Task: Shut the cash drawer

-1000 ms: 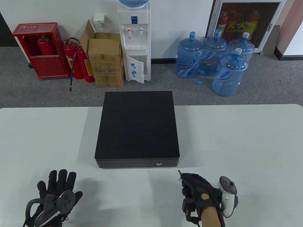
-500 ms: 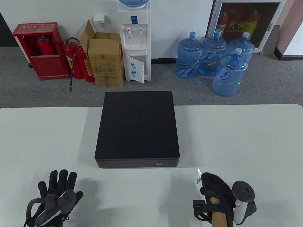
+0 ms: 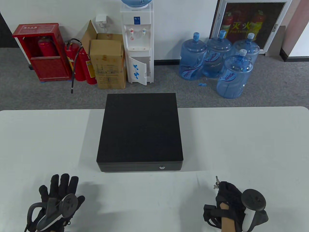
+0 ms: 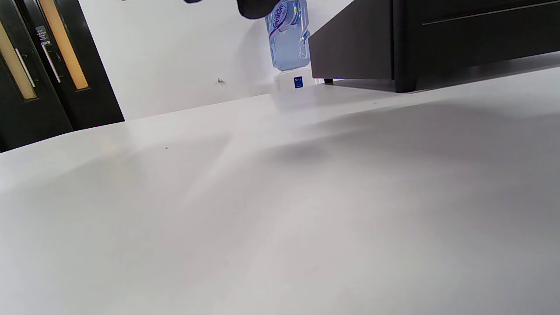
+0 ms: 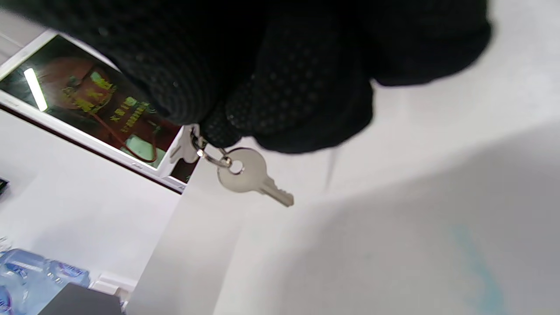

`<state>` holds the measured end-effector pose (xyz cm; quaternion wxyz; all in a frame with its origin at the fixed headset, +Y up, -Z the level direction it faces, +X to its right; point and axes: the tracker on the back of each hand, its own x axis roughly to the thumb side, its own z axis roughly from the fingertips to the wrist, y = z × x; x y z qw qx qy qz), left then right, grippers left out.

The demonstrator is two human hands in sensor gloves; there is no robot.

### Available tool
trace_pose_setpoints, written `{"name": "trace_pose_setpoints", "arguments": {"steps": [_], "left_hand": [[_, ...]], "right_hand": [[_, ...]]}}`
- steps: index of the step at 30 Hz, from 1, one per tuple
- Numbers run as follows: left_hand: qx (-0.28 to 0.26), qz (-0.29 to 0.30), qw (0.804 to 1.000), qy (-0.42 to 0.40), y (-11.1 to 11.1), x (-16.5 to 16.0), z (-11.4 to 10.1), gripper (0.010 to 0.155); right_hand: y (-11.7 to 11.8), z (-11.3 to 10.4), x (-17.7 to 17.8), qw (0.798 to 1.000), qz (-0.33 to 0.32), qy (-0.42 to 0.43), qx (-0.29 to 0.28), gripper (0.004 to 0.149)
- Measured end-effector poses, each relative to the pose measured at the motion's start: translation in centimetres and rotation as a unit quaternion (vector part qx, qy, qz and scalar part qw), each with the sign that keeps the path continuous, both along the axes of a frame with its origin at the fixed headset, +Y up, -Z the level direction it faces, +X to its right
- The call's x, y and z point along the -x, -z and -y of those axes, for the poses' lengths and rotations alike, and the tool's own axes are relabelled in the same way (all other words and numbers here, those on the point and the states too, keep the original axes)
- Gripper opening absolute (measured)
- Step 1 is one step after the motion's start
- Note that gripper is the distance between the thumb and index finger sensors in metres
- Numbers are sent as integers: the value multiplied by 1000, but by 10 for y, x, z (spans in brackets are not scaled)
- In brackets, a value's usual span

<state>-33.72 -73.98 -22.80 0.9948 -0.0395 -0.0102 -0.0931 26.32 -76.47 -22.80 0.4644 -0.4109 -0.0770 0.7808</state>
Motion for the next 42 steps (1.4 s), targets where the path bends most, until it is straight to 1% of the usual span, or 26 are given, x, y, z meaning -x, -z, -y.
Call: {"name": "trace_pose_setpoints", "arguments": {"steps": [5,10,17,24,30,35,42], "left_hand": [[-4,-2,1000,0,0,1,-1,82],[2,-4,1000,-2,1,1,-1,82],[5,-2,1000,-5,1,0,0,82],[10,-2,1000,-9,2,-1,1,82],[12,1,1000,-8,3,-2,1,82],[12,2,1000,-10,3,-2,2,82],[13,3,1000,-10,3,-2,2,81]], "right_hand": [[-1,12,-12,999,29,24,27,40],[-2,14,-17,998,49,16,38,40],[-1,11,-18,994,65,-45,72,40],[4,12,-17,986,70,-107,106,40],[7,15,-16,979,74,-136,135,39],[7,13,-15,974,78,-161,139,39],[7,14,-15,975,81,-158,131,39]]}}
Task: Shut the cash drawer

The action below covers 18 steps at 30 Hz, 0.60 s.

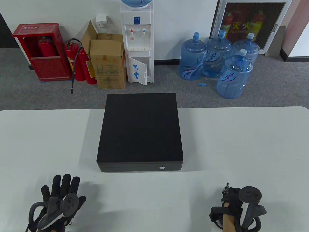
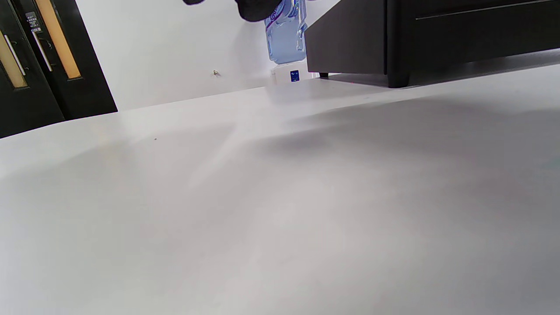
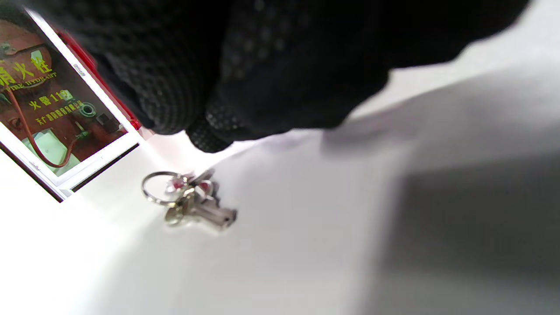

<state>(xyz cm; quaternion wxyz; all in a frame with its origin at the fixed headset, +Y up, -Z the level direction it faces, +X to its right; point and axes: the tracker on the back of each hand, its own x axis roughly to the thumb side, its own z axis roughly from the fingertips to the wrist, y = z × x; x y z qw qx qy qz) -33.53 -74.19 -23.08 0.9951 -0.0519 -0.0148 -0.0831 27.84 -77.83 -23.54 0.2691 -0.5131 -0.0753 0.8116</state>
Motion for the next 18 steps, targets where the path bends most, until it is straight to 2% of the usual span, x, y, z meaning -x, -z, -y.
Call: {"name": "trace_pose_setpoints", "arguments": {"steps": [6,10,14,18], "left_hand": [[-1,-1,1000,-1,0,0,0,82],[-3,-3,1000,-2,-1,1,0,82],[-6,-4,1000,-4,-2,1,-1,81],[-11,-5,1000,-8,-4,2,-2,82]], "right_hand": [[2,-6,7,1000,-16,-18,-15,40],[7,-13,23,997,-46,-66,-18,39],[10,-24,42,990,-80,-110,-31,40],[10,-41,67,975,-125,-176,-52,42]]}}
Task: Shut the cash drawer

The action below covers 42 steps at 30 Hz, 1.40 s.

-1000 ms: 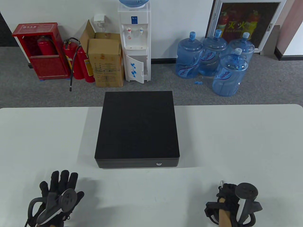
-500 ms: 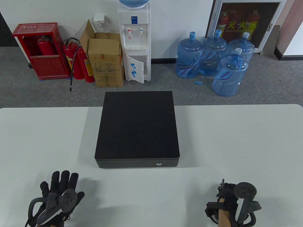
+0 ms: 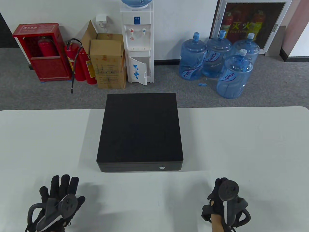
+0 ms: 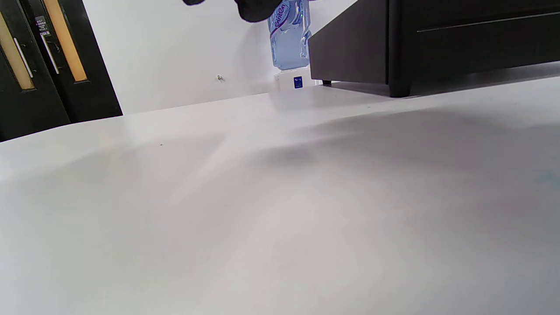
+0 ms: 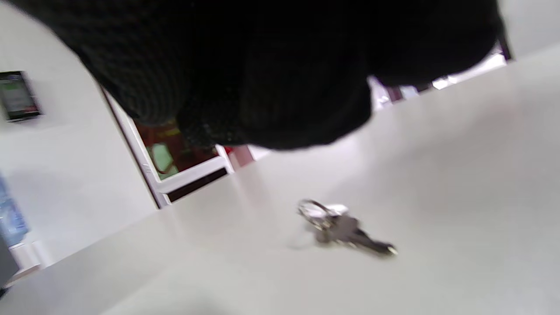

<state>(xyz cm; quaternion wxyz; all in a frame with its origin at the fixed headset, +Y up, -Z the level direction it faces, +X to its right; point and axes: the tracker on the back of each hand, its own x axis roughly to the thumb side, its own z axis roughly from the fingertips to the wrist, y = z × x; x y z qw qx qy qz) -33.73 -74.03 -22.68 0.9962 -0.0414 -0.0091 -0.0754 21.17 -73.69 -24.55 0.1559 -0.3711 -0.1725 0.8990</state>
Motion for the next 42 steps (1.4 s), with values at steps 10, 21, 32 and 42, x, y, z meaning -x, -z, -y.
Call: {"name": "trace_pose_setpoints", "arguments": {"steps": [10,21,32,42], "left_hand": [[-14,1,1000,4,-2,1,-1,82],[-25,-1,1000,19,-3,0,-2,82],[-27,-8,999,22,-5,0,-2,82],[-24,-16,999,15,-7,4,-1,82]], "right_hand": [[2,-15,60,983,-153,-103,11,64],[7,-2,86,962,-232,-121,78,76],[12,13,87,955,-234,-126,129,78],[11,18,80,957,-232,-111,137,78]]}}
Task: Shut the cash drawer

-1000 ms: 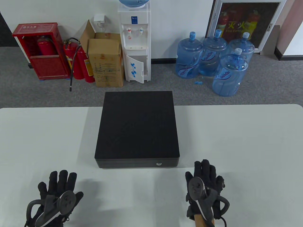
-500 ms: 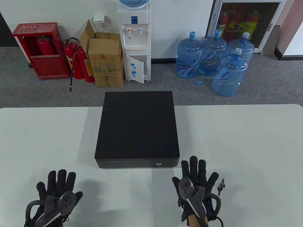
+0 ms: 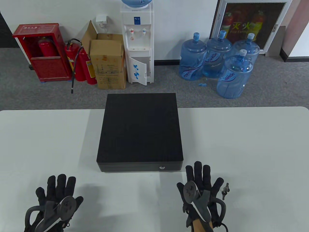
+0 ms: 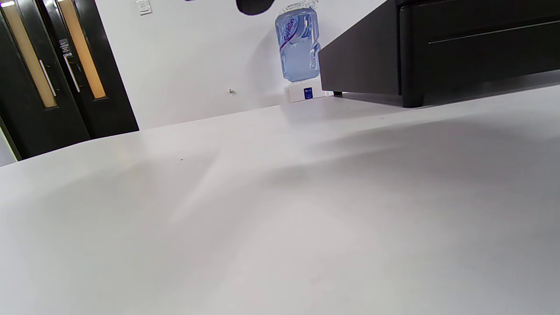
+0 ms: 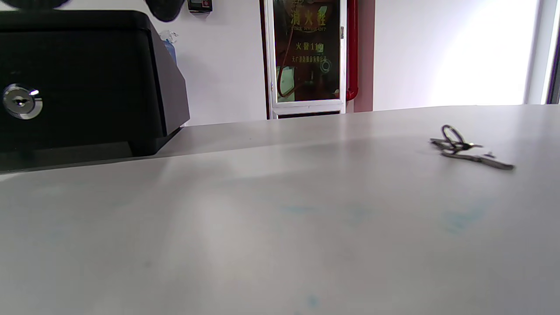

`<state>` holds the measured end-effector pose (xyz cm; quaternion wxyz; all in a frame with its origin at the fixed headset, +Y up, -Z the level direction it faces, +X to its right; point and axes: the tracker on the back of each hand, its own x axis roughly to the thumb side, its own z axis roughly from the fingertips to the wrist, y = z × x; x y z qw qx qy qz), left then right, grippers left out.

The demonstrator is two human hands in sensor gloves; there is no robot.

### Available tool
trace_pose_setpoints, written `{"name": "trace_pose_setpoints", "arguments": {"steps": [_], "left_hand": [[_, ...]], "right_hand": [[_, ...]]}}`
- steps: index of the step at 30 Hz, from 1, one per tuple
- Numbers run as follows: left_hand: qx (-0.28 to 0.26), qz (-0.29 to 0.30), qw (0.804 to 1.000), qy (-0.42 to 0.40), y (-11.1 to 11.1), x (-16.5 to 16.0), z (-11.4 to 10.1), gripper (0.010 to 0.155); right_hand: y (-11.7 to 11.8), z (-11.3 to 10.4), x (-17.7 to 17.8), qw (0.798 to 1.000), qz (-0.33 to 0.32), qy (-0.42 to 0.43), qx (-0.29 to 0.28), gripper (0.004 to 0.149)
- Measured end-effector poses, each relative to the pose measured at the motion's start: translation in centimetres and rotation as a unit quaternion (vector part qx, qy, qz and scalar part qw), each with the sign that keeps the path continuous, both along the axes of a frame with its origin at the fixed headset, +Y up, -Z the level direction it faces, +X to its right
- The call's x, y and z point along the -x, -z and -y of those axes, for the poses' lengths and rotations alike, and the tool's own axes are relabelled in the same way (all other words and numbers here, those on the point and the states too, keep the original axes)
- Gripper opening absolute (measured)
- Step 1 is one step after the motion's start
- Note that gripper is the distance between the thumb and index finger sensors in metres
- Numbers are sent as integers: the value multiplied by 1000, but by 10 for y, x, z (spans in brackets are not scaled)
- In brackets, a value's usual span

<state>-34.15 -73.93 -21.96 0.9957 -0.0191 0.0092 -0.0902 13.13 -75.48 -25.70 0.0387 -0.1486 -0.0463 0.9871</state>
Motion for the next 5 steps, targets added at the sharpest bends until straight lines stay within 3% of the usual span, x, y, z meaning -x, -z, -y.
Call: {"name": "trace_pose_setpoints", "arguments": {"steps": [5], "left_hand": [[1,-2,1000,-3,0,1,0,82]], "right_hand": [[0,0,1,1000,0,-1,2,77]]}}
